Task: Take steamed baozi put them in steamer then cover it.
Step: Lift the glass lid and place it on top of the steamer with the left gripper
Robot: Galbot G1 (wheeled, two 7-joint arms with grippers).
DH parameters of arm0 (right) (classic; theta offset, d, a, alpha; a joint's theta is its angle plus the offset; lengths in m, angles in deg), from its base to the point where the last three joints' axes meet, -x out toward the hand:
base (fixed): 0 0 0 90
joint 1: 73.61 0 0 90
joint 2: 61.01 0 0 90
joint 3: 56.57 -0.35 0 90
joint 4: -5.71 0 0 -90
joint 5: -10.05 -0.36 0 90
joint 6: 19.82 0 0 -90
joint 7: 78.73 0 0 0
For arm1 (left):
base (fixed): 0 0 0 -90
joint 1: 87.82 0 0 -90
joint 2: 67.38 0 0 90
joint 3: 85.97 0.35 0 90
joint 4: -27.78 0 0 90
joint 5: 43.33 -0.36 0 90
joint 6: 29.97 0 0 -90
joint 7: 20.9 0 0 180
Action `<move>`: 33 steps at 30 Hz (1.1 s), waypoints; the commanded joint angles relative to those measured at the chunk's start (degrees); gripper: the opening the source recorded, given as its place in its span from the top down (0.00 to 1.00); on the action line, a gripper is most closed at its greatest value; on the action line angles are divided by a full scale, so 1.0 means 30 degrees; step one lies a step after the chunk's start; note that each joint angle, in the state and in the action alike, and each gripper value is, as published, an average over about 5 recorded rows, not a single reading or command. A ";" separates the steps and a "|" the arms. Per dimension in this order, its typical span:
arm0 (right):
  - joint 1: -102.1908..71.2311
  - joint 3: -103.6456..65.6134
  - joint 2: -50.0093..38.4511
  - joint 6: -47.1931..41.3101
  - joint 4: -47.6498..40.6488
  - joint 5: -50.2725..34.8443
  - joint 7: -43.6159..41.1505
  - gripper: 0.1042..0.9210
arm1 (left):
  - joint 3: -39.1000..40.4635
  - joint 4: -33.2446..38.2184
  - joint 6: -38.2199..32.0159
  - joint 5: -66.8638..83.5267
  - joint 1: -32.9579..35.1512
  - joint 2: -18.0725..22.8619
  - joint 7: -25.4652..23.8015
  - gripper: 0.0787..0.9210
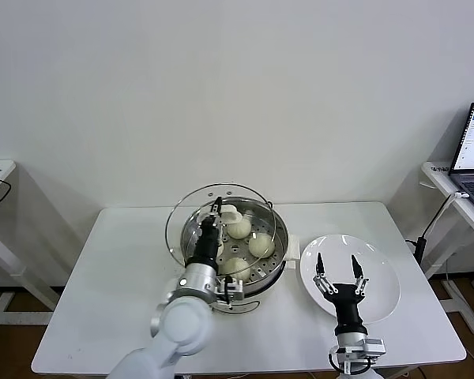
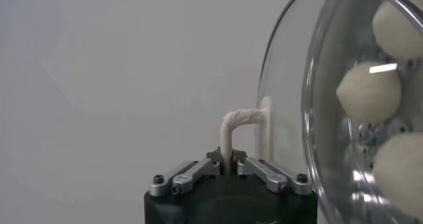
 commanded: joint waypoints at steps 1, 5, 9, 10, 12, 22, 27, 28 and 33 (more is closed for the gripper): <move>0.0046 0.0045 0.0059 0.0009 -0.0081 0.0130 0.0009 0.12 | 0.1373 -0.1620 0.0458 -0.0805 -0.0974 0.1457 -0.0065 0.87; 0.0106 0.0068 0.0058 0.0019 -0.0186 0.0151 0.0006 0.12 | 0.1315 -0.1704 0.0435 -0.1042 -0.0757 0.1524 -0.0049 0.87; 0.0153 0.0121 0.0062 0.0026 -0.0229 0.0175 0.0002 0.12 | 0.1215 -0.1876 0.0384 -0.1285 -0.0558 0.1697 0.0000 0.87; 0.0162 0.0132 0.0061 0.0026 -0.0232 0.0181 -0.0001 0.12 | 0.1181 -0.1931 0.0368 -0.1348 -0.0533 0.1736 0.0011 0.87; 0.0173 0.0140 0.0057 0.0031 -0.0243 0.0188 -0.0004 0.12 | 0.1107 -0.2040 0.0336 -0.1493 -0.0492 0.1805 0.0034 0.87; 0.0196 0.0174 0.0032 0.0060 -0.0291 0.0225 -0.0014 0.12 | 0.0871 -0.2376 0.0282 -0.1926 -0.0210 0.2040 0.0166 0.87; 0.0219 0.0231 0.0051 0.0057 -0.0289 0.0264 -0.0014 0.12 | 0.0769 -0.2513 0.0259 -0.2073 -0.0056 0.2116 0.0200 0.87; 0.0221 0.0240 0.0053 0.0057 -0.0295 0.0272 -0.0015 0.12 | 0.0756 -0.2526 0.0260 -0.2078 -0.0053 0.2117 0.0204 0.87; 0.0232 0.0265 0.0056 0.0061 -0.0336 0.0298 -0.0019 0.12 | 0.0753 -0.2569 0.0267 -0.2108 0.0003 0.2186 0.0219 0.87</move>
